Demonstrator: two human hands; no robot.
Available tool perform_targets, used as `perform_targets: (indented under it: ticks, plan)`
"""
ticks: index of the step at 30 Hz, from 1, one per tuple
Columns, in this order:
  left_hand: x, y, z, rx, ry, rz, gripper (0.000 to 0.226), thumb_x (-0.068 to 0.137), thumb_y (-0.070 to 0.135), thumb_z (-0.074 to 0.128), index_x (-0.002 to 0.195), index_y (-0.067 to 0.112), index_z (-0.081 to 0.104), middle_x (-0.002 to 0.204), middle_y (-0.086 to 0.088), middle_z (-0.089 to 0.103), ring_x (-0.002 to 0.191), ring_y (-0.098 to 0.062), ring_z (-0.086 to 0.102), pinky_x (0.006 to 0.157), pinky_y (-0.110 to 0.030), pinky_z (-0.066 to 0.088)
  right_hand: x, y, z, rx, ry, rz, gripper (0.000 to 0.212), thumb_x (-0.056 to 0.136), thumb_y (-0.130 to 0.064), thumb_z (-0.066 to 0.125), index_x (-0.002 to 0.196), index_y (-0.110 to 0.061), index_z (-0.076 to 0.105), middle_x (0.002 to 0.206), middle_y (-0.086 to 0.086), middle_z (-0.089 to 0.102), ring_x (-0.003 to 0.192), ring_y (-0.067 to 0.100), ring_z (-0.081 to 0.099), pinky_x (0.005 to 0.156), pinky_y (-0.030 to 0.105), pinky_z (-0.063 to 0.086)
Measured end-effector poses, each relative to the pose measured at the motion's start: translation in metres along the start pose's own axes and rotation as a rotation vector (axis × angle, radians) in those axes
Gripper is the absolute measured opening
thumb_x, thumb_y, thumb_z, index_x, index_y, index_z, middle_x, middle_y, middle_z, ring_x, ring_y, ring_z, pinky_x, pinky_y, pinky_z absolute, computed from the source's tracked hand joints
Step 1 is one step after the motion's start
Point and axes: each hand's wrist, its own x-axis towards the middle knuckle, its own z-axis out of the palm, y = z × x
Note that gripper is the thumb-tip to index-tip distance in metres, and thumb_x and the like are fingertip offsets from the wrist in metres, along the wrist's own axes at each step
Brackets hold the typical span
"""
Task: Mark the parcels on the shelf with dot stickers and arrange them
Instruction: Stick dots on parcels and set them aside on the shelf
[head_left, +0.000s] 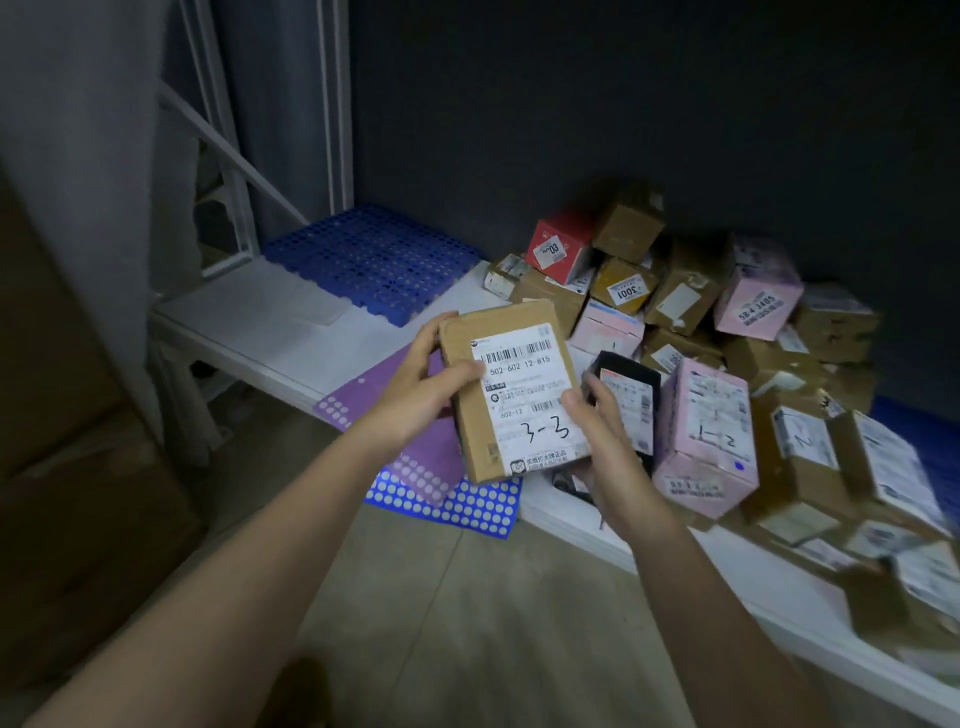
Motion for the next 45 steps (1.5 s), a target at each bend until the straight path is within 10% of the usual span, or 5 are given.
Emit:
perform_targets:
  ticks: [11, 19, 25, 40, 45]
  plan:
    - [-0.044, -0.012, 0.013, -0.113, -0.105, -0.188, 0.032, 0.087, 0.036, 0.063, 0.112, 0.046, 0.046, 0.118, 0.006, 0.065, 0.085, -0.005, 0.066, 0.083, -0.036, 0.050, -0.033, 0.019, -0.002, 0.195, -0.020, -0.050, 0.065, 0.074, -0.053, 0.065, 0.133, -0.031, 0.048, 0.128, -0.007, 0.062, 0.115, 0.011, 0.061, 0.092, 0.044, 0.051]
    - [-0.046, -0.014, 0.008, -0.045, -0.075, -0.235, 0.060, 0.080, 0.064, 0.058, 0.133, 0.039, 0.045, 0.120, 0.011, 0.065, 0.110, -0.012, 0.063, 0.096, -0.051, 0.049, -0.029, 0.021, -0.007, 0.156, -0.077, 0.077, 0.065, 0.076, -0.059, 0.067, 0.132, -0.032, 0.048, 0.127, -0.006, 0.062, 0.116, 0.015, 0.060, 0.093, 0.051, 0.051]
    - [-0.042, 0.000, 0.004, 0.026, -0.079, -0.419, 0.047, 0.090, 0.066, 0.033, 0.099, 0.034, 0.067, 0.097, 0.006, 0.072, 0.098, -0.019, 0.064, 0.088, -0.043, 0.053, -0.018, 0.003, -0.002, 0.148, -0.150, 0.328, 0.045, 0.084, -0.066, 0.049, 0.115, -0.035, 0.062, 0.115, 0.000, 0.068, 0.103, 0.023, 0.067, 0.082, 0.048, 0.057]
    - [-0.006, -0.074, -0.051, 0.280, 0.393, -0.391, 0.033, 0.094, 0.020, 0.055, 0.123, 0.006, 0.054, 0.116, -0.010, 0.057, 0.091, -0.018, 0.051, 0.071, -0.024, 0.039, 0.084, 0.023, 0.027, 0.109, 0.140, 0.179, 0.034, 0.095, -0.035, 0.047, 0.126, -0.024, 0.055, 0.113, 0.004, 0.069, 0.096, 0.019, 0.067, 0.082, 0.040, 0.056]
    - [-0.010, -0.114, -0.058, 0.371, 0.384, -0.429, 0.051, 0.078, 0.037, 0.062, 0.120, 0.009, 0.056, 0.120, -0.007, 0.061, 0.105, -0.021, 0.060, 0.084, -0.030, 0.047, 0.104, 0.037, 0.030, -0.088, 0.241, 0.118, 0.041, 0.100, -0.040, 0.040, 0.137, -0.022, 0.046, 0.127, 0.006, 0.061, 0.111, 0.023, 0.060, 0.096, 0.046, 0.049]
